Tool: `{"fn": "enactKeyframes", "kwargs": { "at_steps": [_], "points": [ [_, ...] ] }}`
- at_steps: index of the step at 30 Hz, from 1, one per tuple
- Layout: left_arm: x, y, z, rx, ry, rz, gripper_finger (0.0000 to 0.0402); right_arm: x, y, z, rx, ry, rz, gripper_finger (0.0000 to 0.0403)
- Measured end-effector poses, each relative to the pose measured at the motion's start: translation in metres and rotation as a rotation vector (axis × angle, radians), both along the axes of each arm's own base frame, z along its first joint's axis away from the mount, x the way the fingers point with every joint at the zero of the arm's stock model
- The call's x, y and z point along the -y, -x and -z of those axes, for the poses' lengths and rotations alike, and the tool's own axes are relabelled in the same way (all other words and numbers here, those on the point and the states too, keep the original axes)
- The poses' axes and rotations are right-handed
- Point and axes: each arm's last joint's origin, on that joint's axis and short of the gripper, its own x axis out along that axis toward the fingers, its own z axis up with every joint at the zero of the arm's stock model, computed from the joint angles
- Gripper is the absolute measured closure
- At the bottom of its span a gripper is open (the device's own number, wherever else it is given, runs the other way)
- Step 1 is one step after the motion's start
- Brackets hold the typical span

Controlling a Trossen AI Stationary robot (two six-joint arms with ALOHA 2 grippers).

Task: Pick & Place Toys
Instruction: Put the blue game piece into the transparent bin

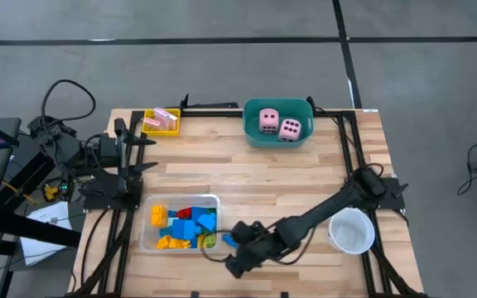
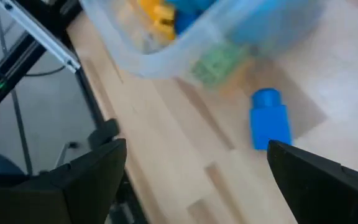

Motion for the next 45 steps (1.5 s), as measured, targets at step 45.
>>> {"fn": "enactKeyframes", "kwargs": {
  "at_steps": [45],
  "points": [
    [-0.001, 0.002, 0.001, -0.026, -0.092, 0.045, 0.0147, -0.034, -0.014, 0.055, -0.057, 0.478, -0.066, 0.0024]
  ]
}}
